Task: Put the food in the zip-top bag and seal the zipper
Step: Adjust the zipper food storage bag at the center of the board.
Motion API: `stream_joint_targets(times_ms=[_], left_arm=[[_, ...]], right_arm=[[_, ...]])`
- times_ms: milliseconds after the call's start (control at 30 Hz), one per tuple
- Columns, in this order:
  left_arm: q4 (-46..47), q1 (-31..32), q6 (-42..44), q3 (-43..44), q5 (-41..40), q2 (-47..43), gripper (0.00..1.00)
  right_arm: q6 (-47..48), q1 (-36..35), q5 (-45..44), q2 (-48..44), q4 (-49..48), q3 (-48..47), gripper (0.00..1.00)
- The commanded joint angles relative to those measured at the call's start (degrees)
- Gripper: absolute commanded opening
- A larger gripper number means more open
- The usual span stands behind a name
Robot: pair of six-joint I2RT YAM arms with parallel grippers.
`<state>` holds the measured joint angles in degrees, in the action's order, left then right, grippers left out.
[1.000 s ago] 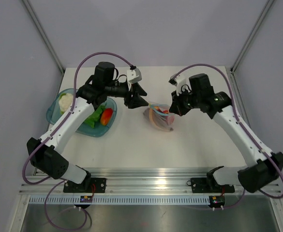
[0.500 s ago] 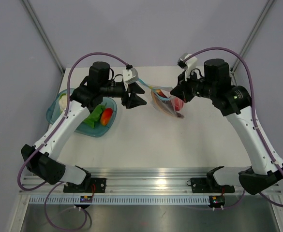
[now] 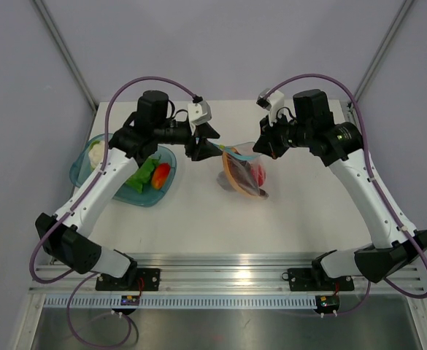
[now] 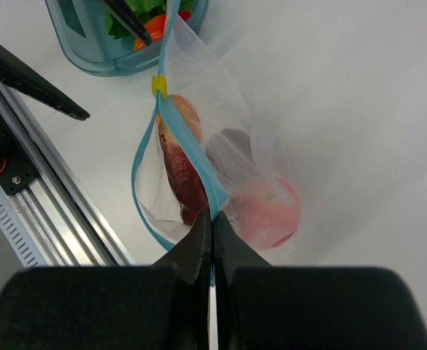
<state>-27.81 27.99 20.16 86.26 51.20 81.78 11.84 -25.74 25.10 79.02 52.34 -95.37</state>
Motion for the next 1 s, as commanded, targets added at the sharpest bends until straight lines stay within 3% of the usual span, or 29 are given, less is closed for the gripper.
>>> stream_joint_targets(times_ms=[0,200,400,967], left_arm=[[-0.48,0.23,3.20,3.47,1.09,1.19,0.57],[-4.78,0.23,7.95,6.28,0.04,4.26,0.57],[-14.28,0.22,13.06,9.98,4.60,8.13,0.38],[-8.75,0.23,10.60,6.55,6.28,8.49,0.43]], right_arm=[[0.91,-0.46,2.76,-1.94,-1.18,-2.54,0.00],[1.61,-0.46,2.85,-2.12,-0.48,-2.36,0.00],[1.96,-0.45,2.32,-2.12,-0.57,-1.22,0.00],[1.96,-0.45,3.99,-1.06,-0.74,-1.75,0.00]])
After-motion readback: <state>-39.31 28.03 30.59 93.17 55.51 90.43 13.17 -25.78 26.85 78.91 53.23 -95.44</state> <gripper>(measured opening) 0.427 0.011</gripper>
